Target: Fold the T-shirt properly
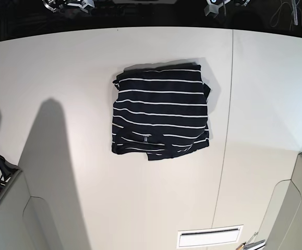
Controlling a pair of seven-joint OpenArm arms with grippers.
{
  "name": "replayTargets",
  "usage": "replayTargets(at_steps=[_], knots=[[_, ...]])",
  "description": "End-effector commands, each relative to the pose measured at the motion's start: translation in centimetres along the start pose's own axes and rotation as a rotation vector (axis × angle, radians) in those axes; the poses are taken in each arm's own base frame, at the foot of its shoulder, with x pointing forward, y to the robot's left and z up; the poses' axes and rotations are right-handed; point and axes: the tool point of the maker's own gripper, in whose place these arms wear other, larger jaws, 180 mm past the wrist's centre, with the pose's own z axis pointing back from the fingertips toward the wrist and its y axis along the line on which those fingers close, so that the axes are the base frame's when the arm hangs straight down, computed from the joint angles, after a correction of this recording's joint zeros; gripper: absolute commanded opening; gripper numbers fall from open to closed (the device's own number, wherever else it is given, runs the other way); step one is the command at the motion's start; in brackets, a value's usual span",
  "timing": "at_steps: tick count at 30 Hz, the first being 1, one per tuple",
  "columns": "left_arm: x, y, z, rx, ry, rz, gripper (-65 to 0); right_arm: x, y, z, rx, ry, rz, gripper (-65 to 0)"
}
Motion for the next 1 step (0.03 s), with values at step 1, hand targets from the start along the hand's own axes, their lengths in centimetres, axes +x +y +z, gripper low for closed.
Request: replayTargets(at_steps=[1], knots=[[-0.36, 0.4, 0.17, 0.003, 0.007, 0.0, -50.2, 0.09, -0.21, 0.17, 0.0, -0.004, 0.001, -65.0]])
